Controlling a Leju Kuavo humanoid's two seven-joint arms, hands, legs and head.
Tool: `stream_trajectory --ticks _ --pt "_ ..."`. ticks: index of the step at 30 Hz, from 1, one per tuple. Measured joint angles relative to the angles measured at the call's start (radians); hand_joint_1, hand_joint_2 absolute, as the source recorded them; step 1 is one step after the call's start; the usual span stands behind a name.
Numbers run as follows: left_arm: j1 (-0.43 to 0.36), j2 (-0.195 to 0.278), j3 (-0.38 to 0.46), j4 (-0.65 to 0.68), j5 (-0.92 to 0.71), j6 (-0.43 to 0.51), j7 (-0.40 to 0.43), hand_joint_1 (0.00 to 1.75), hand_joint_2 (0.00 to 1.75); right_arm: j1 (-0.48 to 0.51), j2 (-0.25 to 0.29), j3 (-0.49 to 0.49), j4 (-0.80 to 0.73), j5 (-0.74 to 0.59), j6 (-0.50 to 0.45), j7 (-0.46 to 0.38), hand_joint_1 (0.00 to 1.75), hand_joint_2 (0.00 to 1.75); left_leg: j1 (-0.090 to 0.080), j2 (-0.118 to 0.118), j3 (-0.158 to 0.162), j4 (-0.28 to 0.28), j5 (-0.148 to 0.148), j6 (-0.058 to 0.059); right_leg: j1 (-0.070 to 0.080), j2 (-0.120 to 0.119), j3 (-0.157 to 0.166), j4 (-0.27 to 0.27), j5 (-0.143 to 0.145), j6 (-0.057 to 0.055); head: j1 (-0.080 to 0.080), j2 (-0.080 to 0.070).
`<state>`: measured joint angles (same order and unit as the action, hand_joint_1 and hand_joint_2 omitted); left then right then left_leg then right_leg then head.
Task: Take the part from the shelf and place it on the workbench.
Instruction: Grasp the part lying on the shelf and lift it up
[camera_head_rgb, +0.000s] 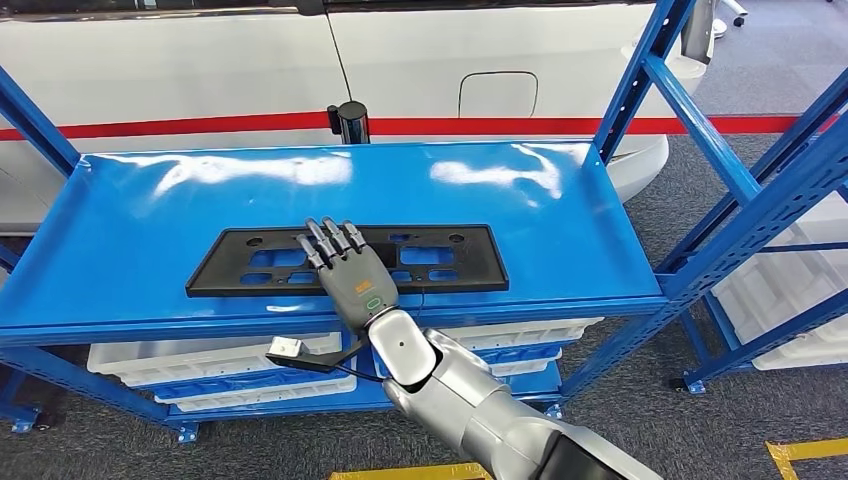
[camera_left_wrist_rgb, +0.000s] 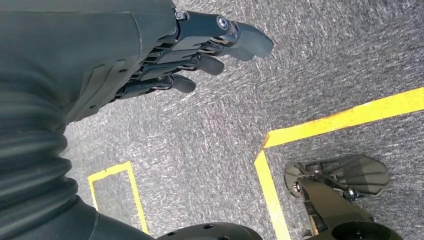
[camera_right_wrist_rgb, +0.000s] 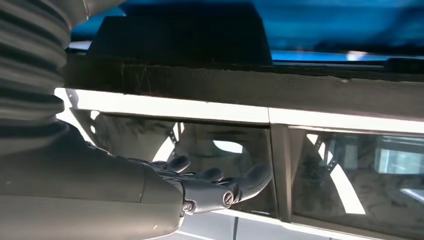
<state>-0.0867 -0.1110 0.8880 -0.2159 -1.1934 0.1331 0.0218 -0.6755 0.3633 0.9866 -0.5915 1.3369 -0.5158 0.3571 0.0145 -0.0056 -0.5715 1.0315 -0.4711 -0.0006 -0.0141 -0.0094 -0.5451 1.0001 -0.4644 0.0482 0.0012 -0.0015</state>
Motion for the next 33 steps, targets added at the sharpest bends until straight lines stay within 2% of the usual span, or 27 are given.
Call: stream_trajectory --ticks 6,13,24,33 --pt "0.001 0.000 0.002 0.000 0.006 0.002 -0.001 0.00 1.75 -0.012 0.005 0.018 0.004 0.024 0.043 0.038 0.00 1.75 0.000 0.000 0.000 0.000 0.000 0.000 0.000 0.000 0.000 0.000 0.000 0.000 0.000 0.000" --pt "0.007 0.000 0.015 0.000 0.026 0.006 -0.009 0.00 1.75 -0.026 0.010 0.051 0.004 0.054 0.144 0.103 0.00 1.75 0.000 0.000 0.001 0.000 0.000 0.000 0.000 0.000 0.001 0.000 0.000 0.000 0.000 0.000" --pt "0.012 0.000 0.040 0.000 0.046 0.013 -0.012 0.00 1.75 -0.051 0.016 0.099 -0.009 0.034 0.272 0.129 0.00 1.75 0.000 0.000 0.003 0.000 0.000 0.000 0.000 0.000 0.002 0.000 0.000 0.000 0.000 0.000" --pt "0.013 0.000 0.049 0.000 0.051 0.014 -0.011 0.00 1.75 -0.056 0.016 0.117 -0.014 0.032 0.289 0.134 0.00 1.75 0.000 0.000 0.003 0.000 0.000 0.000 0.000 0.000 0.002 0.000 0.000 0.000 0.000 0.000"
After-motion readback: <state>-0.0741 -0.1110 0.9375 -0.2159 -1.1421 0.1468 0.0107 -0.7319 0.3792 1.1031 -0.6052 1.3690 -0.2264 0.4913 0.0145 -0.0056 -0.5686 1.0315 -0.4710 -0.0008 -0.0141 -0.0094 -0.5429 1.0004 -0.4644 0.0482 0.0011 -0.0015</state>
